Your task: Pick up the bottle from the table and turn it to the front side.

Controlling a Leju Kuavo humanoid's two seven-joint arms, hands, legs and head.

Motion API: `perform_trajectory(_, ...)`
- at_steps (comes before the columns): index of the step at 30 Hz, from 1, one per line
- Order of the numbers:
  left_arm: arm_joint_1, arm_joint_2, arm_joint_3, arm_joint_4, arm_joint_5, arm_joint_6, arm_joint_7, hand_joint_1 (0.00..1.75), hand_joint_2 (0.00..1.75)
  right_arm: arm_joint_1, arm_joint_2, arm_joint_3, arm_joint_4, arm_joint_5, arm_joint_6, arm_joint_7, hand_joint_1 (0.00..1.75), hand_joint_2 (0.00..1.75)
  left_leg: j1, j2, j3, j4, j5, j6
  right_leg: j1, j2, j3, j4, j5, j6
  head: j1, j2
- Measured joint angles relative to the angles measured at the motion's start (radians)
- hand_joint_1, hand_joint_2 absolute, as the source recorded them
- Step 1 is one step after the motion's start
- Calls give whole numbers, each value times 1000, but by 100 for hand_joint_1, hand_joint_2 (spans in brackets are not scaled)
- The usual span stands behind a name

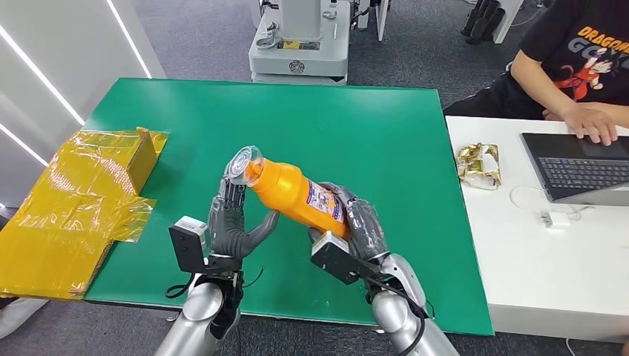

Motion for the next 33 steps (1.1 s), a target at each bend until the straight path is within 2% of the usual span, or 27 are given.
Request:
perform_trajectory(7,-5,0,0,5,0,1,0,0,175,-6,0,-1,59,101,-95,50,175,175,0,0,0,0,0,0,0,0,0,0,0,0,0,0)
perform_trajectory(13,-6,-1,-1,7,6,-3,0,0,175,-17,0,-6,107,126,-115,55,175,175,0,0,0,0,0,0,0,0,0,0,0,0,0,0)
perform_trajectory(19,-6,-1,-1,7,13,-6,2,0,175,-18,0,-6,128,132,-113,51,175,175,0,0,0,0,0,0,0,0,0,0,0,0,0,0)
perform_trajectory(27,-8,-2,-1,9,15,-17,4,0,175,-9,5,-3,111,107,-31,-4,175,175,0,0,0,0,0,0,0,0,0,0,0,0,0,0)
perform_trajectory(33,-11,-2,0,11,65,-54,4,0,175,-5,5,10,93,182,-46,1,175,175,0,0,0,0,0,0,0,0,0,0,0,0,0,0)
